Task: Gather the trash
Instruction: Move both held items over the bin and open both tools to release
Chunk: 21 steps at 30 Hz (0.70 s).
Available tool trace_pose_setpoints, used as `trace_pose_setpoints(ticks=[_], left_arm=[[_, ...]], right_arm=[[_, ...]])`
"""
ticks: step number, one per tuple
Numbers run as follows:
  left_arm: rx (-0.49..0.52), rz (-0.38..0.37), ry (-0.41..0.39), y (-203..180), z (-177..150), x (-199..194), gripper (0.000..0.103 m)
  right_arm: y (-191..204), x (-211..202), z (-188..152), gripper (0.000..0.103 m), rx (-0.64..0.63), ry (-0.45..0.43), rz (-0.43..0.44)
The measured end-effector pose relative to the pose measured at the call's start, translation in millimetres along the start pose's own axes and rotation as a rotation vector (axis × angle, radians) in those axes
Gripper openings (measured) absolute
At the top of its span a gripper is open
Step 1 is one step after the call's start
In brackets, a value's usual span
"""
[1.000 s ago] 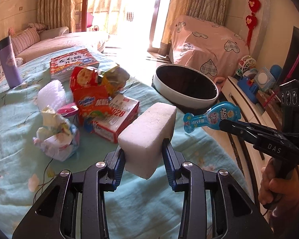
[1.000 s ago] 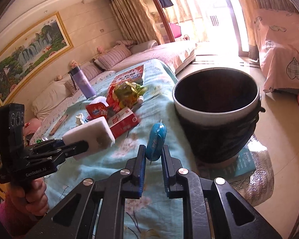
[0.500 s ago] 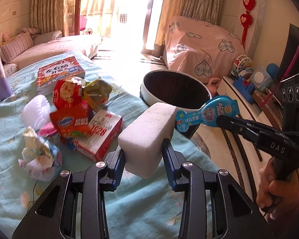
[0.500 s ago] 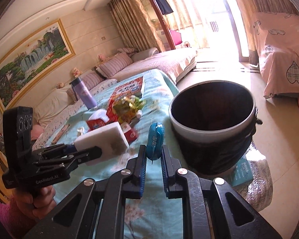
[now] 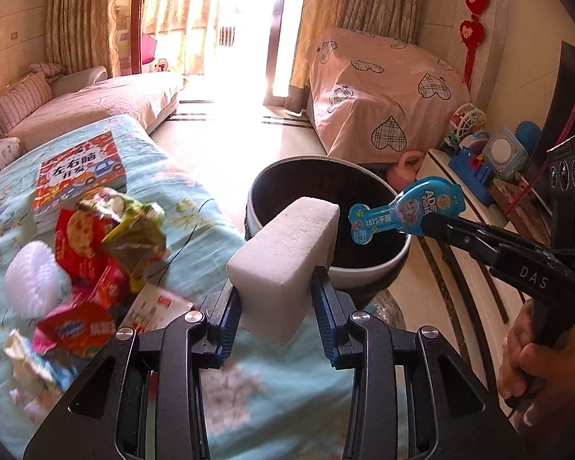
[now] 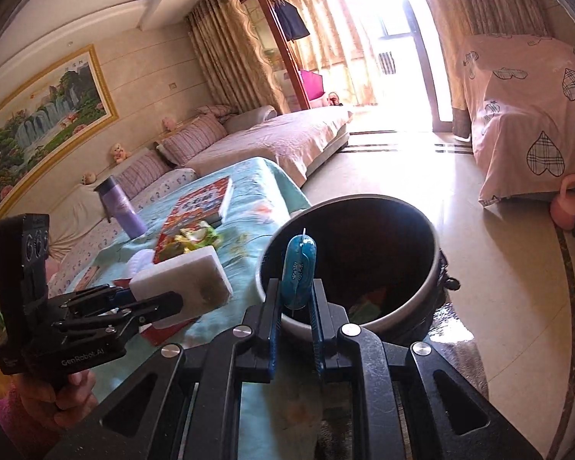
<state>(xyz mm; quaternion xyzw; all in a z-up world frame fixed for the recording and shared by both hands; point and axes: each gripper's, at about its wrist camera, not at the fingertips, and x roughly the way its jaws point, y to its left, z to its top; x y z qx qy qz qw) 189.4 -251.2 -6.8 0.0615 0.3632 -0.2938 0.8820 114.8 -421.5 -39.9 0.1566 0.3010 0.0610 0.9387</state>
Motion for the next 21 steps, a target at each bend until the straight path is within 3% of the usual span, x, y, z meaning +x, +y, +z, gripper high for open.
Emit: trace_pose_setpoints(ticks=[12, 21], left_arm=[[0.013, 0.014, 0.062, -16, 33, 57, 0.034], [0.020, 0.007, 0.091, -23, 44, 79, 0.035]], right_arm=[[-40, 31, 18, 0.014, 0.022, 0.051, -0.051], [-55, 48, 25, 0.014, 0.040, 0.083, -0.061]])
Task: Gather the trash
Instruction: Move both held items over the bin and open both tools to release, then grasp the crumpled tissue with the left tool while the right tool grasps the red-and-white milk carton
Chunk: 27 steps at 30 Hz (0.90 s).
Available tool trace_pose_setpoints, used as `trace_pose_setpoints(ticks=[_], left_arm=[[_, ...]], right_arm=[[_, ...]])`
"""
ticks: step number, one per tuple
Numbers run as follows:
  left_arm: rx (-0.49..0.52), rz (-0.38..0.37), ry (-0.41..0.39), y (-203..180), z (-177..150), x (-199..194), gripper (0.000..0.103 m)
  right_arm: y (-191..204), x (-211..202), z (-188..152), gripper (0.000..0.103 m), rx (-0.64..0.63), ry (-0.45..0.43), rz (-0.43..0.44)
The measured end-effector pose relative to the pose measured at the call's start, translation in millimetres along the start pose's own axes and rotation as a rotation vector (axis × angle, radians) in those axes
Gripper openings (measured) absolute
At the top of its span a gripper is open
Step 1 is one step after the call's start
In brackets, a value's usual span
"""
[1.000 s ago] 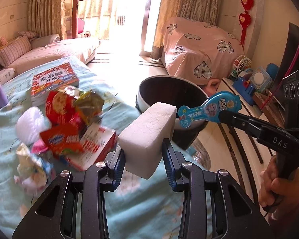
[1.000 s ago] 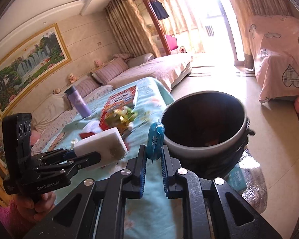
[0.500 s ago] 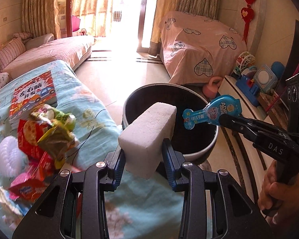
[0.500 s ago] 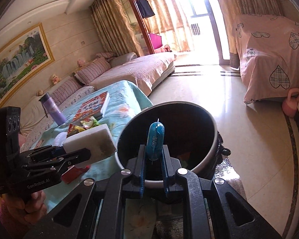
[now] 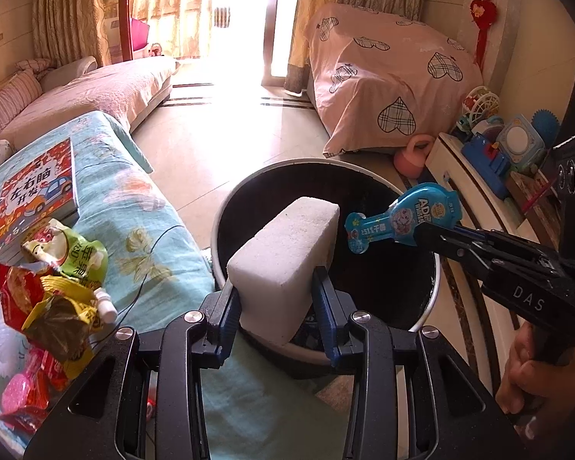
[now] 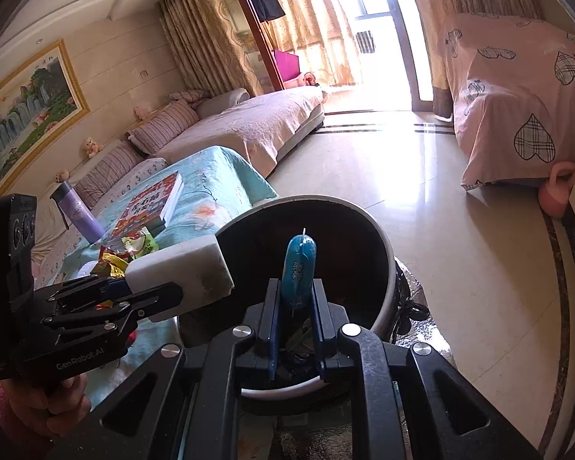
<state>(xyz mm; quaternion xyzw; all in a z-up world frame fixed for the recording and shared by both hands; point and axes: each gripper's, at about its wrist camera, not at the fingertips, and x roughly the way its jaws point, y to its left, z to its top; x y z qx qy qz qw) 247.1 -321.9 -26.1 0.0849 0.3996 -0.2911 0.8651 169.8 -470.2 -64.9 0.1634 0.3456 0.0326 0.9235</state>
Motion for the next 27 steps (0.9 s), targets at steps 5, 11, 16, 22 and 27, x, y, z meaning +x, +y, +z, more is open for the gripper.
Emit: trace_pose_setpoints(ticks=[5, 11, 16, 22, 27], left_arm=[[-0.032, -0.028, 0.024, 4, 4, 7, 0.048], [-0.056, -0.039, 0.006, 9, -4, -7, 0.073], [-0.086, -0.034, -0.030, 18, -27, -37, 0.074], [-0.149, -0.017, -0.074, 38, -76, -83, 0.076], [-0.190, 0.032, -0.086, 64, -113, -114, 0.076]], right_arm=[[-8, 7, 3, 0.019, 0.027, 0.014, 0.016], [-11, -1, 2, 0.051, 0.061, 0.001, 0.028], [2, -16, -6, 0.074, 0.074, -0.016, 0.059], [39, -34, -30, 0.099, 0.089, -0.006, 0.064], [69, -37, -55, 0.102, 0.119, 0.031, 0.088]])
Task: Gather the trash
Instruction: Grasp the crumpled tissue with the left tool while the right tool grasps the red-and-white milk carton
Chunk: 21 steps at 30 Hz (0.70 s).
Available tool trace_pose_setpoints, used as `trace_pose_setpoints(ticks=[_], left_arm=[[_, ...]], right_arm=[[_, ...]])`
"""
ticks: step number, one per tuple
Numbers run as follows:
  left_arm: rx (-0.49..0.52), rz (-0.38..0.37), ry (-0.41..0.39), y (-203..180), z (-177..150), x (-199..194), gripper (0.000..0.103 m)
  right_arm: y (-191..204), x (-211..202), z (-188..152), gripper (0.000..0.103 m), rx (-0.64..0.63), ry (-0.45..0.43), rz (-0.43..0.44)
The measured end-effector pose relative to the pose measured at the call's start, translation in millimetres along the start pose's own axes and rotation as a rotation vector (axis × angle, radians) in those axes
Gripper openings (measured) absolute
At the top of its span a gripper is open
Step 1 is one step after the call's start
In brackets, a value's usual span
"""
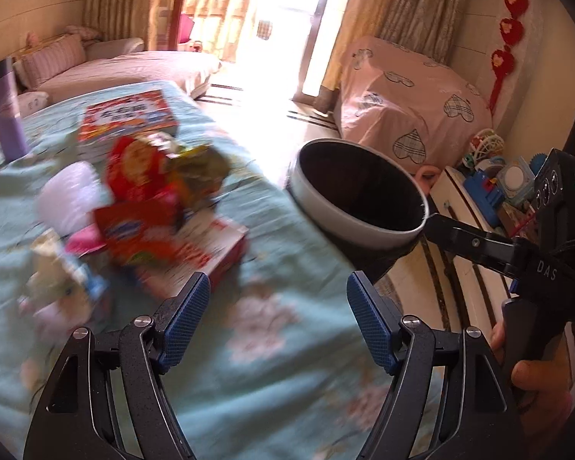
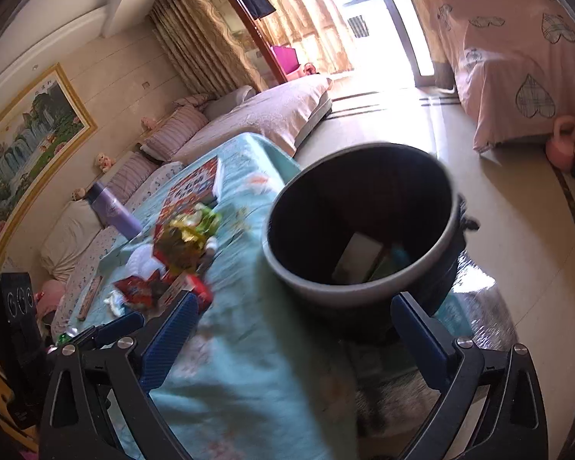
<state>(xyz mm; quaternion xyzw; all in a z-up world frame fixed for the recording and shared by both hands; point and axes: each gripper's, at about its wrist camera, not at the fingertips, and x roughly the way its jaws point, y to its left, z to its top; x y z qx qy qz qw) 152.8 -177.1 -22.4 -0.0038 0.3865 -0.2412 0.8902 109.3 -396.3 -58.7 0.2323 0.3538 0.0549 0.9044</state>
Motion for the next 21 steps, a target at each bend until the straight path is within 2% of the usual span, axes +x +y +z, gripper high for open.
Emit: trace_pose_setpoints(ticks=[10, 15, 18, 21], left_arm=[[-0.113, 0.099, -0.020, 65, -41, -44, 0.076], [-0.176, 0.139, -0.008, 95, -49, -48, 0.076], [-0.206, 0.140, -0.008, 109, -49, -49, 0.076], [-0.205, 0.151, -0.014, 117, -45, -47, 0.076]], right_arm=[[52, 17, -41, 0.102, -0.017, 0.012, 0.046], [77, 31, -53, 0.102, -0.031, 0.045, 0.069], [91, 42, -57, 0.102, -0.055, 0.068, 0.037], [97, 55, -58, 0.101, -0.042, 0.096, 0.041]])
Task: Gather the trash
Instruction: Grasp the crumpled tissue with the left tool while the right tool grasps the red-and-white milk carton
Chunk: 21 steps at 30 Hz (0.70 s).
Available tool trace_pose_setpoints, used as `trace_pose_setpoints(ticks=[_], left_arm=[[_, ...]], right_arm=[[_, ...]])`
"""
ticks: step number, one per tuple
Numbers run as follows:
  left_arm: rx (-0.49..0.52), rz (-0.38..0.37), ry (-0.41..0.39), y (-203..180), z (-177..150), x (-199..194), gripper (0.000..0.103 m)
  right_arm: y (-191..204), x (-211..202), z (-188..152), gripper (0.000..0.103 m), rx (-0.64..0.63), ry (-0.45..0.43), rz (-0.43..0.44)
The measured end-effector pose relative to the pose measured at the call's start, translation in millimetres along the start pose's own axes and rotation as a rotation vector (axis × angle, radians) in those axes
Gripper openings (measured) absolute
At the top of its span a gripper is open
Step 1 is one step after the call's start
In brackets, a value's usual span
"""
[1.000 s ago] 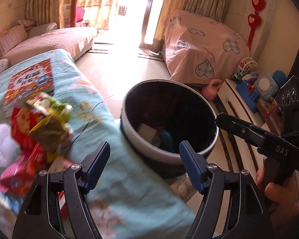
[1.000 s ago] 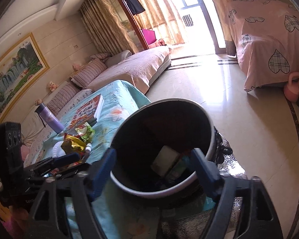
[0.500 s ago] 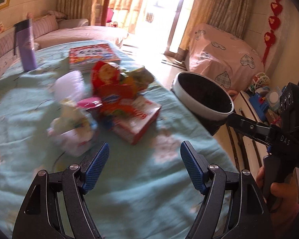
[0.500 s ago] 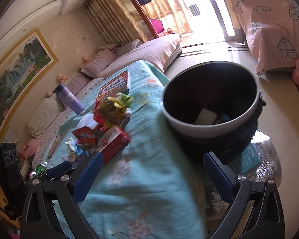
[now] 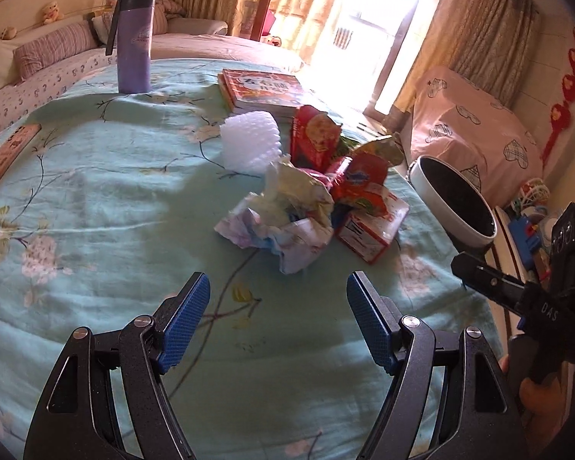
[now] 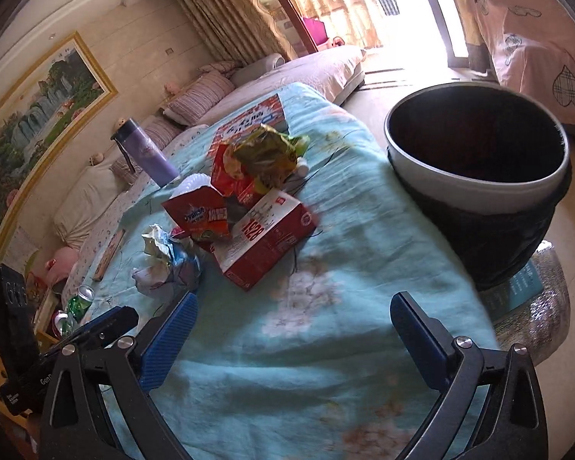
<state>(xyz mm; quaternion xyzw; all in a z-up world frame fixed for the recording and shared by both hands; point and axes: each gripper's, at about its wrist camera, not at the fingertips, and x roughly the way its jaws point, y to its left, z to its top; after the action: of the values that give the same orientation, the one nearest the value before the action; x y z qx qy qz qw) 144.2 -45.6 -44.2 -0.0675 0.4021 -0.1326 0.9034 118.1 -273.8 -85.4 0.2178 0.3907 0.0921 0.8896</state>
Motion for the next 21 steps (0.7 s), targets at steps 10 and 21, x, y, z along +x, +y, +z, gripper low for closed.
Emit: trace_pose_setpoints(ticks=[10, 21], left_arm=[[0.004, -0.074, 0.023, 13, 19, 32, 0.026], [-0.065, -0.033, -0.010, 54, 7, -5, 0.022]], right_arm=[[13, 18, 4, 0.101, 0.008, 0.013, 0.021], [64, 72, 17, 0.100, -0.120, 0.041, -0.095]])
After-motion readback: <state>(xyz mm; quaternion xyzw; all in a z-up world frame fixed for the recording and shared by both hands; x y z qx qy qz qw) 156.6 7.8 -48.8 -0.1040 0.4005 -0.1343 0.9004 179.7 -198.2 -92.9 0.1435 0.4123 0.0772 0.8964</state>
